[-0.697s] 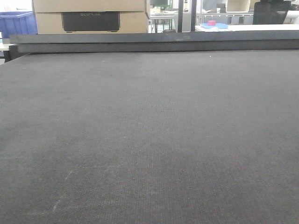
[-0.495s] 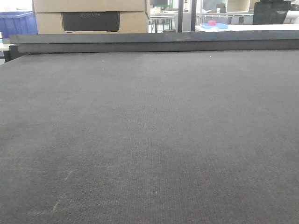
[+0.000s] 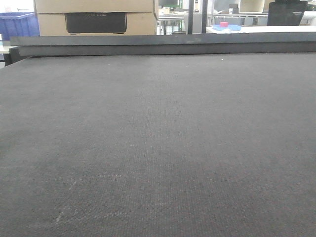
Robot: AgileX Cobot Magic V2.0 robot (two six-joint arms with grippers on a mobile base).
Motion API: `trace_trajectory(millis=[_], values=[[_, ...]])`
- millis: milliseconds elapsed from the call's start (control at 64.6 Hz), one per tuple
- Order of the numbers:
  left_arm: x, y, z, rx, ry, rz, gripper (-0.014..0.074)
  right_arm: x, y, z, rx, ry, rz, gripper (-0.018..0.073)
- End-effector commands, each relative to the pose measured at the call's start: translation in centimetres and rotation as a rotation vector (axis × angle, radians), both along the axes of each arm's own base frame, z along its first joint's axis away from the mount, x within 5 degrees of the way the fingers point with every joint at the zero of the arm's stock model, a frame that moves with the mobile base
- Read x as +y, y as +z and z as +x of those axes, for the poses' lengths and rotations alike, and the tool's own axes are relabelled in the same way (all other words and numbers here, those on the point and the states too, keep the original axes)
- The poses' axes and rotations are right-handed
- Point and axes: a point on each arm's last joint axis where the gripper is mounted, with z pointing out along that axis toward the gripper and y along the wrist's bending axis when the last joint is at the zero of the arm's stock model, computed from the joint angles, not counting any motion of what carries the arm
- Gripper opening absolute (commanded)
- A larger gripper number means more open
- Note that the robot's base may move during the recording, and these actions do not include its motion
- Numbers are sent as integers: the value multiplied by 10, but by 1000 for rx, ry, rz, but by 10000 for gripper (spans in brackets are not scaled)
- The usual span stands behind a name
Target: Grab block from conveyor and place in blue bin
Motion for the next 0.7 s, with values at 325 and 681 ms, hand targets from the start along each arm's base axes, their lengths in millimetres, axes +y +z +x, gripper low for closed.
trace_trajectory(millis=[325,681], values=[[1,7,-2,-75,4,-44,-111,-1,11,-1,-123,-13,11,-162],[1,54,-13,-230,-3,-83,-111,-3,52,-10,-272,-16,27,-162]])
